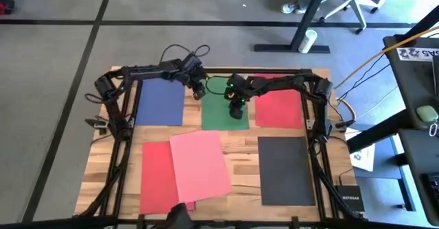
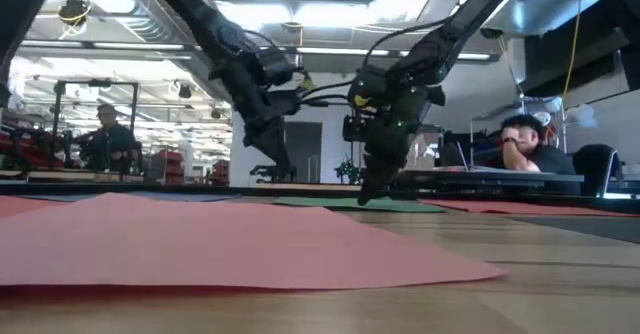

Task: Organize paper
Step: Move the pink paper to the bottom middle of the table

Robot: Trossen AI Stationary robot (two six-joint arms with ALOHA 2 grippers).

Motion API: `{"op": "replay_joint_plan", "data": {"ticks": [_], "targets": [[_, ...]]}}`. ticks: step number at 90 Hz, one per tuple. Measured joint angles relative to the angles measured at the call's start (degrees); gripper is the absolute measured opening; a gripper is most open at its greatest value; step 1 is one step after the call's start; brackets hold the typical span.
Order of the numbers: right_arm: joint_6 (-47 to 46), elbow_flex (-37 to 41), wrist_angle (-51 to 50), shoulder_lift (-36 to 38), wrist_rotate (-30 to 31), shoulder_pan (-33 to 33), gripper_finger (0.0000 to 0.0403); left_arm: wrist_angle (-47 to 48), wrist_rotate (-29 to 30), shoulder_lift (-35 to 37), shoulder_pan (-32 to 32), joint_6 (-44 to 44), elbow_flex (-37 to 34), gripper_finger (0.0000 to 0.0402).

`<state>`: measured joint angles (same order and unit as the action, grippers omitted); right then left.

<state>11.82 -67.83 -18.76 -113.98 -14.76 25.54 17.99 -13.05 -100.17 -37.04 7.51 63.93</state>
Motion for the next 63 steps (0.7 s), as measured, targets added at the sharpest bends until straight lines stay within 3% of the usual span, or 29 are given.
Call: {"op": "replay_joint_plan", "data": {"ticks": [23, 63], "targets": [[-1.31, 0.0, 0.69, -0.17, 1.76, 1.33, 0.0, -11.67, -0.1, 8.84, 3.63, -5.7, -11.35, 0.0], [-1.52, 0.26, 2.06, 0.48, 3.17, 3.7, 0.0, -15.21, 6.38, 16.09, 12.16, -10.84, -19.53, 0.0]]}}
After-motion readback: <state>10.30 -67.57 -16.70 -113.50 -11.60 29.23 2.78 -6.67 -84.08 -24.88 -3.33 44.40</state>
